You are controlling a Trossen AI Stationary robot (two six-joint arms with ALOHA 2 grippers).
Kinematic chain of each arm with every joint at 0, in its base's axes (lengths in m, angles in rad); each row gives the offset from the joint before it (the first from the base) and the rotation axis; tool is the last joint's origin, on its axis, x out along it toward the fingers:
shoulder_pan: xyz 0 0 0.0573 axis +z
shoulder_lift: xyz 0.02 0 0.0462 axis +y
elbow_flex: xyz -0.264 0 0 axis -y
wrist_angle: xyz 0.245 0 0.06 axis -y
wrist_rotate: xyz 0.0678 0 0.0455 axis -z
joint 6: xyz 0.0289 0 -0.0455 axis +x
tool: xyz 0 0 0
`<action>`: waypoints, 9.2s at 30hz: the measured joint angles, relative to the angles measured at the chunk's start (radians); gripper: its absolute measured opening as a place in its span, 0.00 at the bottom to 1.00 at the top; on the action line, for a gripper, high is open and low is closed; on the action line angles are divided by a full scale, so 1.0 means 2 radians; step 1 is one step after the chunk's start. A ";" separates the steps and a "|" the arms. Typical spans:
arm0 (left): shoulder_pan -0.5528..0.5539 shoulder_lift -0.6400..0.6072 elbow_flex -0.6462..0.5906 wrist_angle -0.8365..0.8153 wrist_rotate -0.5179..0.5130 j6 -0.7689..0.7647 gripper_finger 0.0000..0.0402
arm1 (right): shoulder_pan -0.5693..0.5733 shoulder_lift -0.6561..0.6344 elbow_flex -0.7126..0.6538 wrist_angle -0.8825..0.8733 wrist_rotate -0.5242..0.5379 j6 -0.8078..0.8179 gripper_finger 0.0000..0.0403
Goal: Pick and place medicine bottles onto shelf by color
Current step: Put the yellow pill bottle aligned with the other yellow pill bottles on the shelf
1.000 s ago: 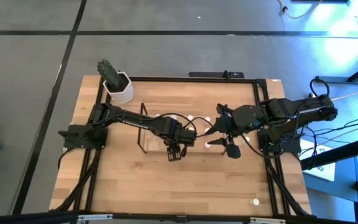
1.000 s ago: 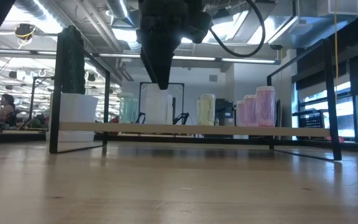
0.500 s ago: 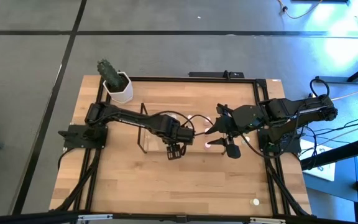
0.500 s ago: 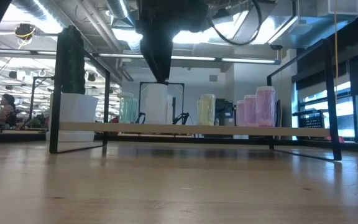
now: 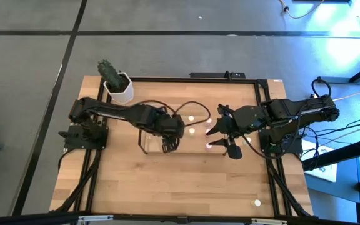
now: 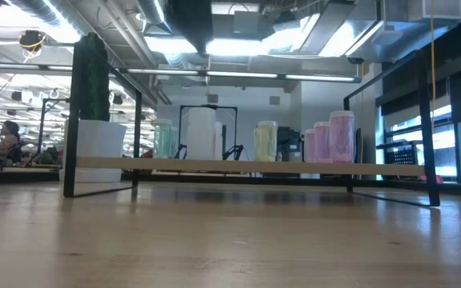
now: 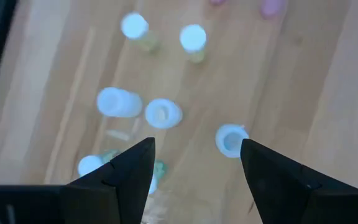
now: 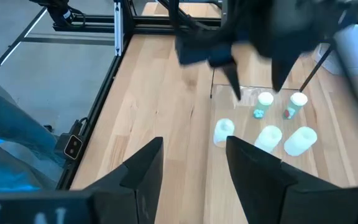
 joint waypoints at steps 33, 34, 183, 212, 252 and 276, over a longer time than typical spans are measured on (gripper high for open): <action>-0.118 -0.187 0.000 -0.127 -0.192 -0.179 0.58 | 0.002 0.002 0.000 0.006 -0.007 0.091 0.44; -0.119 -0.187 0.000 -0.128 -0.192 -0.184 0.58 | 0.002 0.002 0.000 0.006 -0.012 0.112 0.44; -0.186 -0.186 0.000 -0.086 -0.104 -0.147 0.58 | 0.449 0.114 -0.190 -0.038 -0.023 0.575 0.54; -0.186 -0.186 0.000 -0.076 -0.104 -0.149 0.58 | 0.475 0.182 -0.190 -0.003 0.013 0.575 0.54; -0.185 -0.186 0.000 -0.076 -0.104 -0.139 0.58 | 0.299 0.208 -0.103 -0.046 -0.003 0.531 0.29; -0.185 -0.186 0.000 -0.076 -0.104 -0.116 0.58 | -0.014 0.208 0.047 -0.102 -0.029 0.220 0.28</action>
